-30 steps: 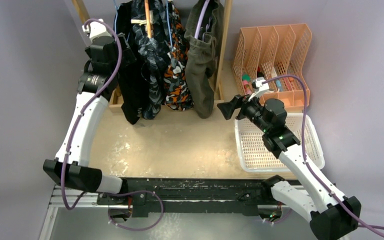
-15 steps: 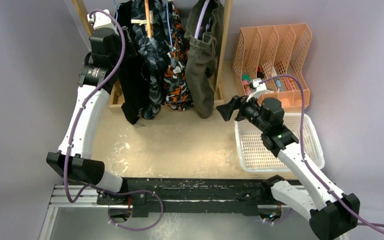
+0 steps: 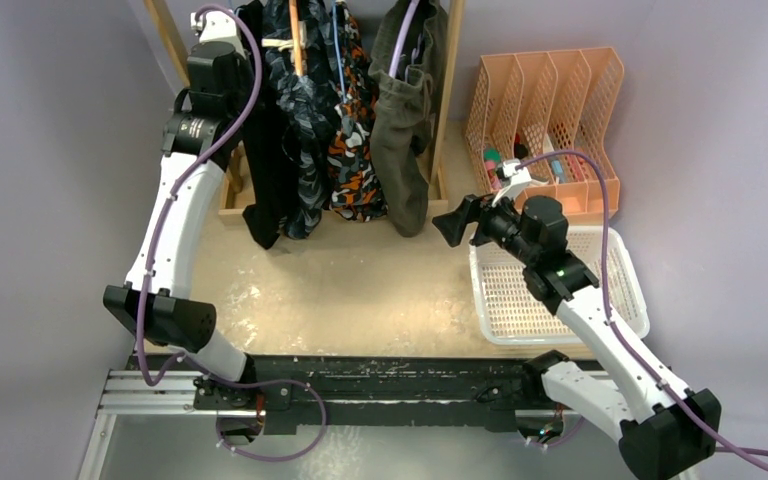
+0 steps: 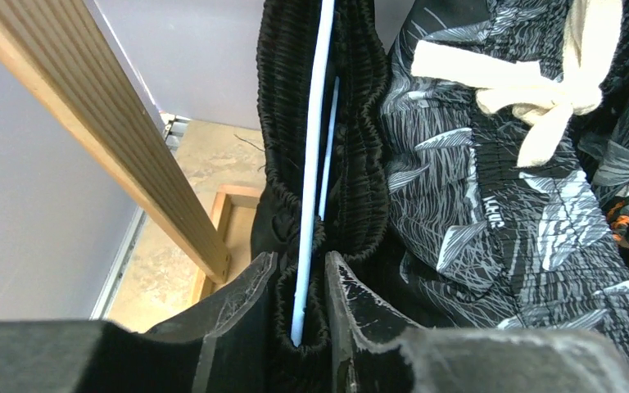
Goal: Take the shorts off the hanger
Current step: Pick up the hanger from the clothes rod.
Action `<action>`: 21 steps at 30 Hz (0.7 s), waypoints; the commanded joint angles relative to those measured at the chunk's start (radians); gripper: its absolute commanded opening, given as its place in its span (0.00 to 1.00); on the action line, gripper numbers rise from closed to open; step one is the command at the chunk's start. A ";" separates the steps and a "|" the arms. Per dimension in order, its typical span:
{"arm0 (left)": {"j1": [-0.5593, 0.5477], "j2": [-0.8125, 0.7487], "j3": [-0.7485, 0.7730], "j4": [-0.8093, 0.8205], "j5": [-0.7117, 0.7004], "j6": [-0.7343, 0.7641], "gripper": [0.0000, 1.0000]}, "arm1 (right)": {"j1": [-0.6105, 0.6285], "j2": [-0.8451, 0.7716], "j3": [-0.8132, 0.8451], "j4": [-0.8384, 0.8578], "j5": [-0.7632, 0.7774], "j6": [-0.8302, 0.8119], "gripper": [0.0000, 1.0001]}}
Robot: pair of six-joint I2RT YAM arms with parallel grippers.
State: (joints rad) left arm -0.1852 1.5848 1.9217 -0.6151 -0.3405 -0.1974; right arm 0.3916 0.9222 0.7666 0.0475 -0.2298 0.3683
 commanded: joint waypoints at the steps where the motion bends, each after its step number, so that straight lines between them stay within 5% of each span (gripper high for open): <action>1: 0.004 0.002 0.049 -0.009 -0.005 0.027 0.23 | -0.001 -0.020 0.060 0.014 -0.040 -0.025 0.93; 6: 0.004 -0.035 0.025 0.036 -0.006 0.024 0.00 | -0.001 -0.014 0.066 0.008 -0.034 -0.021 0.93; 21: 0.004 -0.178 0.020 0.167 -0.028 -0.012 0.00 | -0.001 0.027 0.063 -0.007 -0.025 0.004 0.93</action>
State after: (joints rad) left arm -0.1848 1.4723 1.9244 -0.5907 -0.3443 -0.1913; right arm 0.3916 0.9291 0.7975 0.0341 -0.2386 0.3653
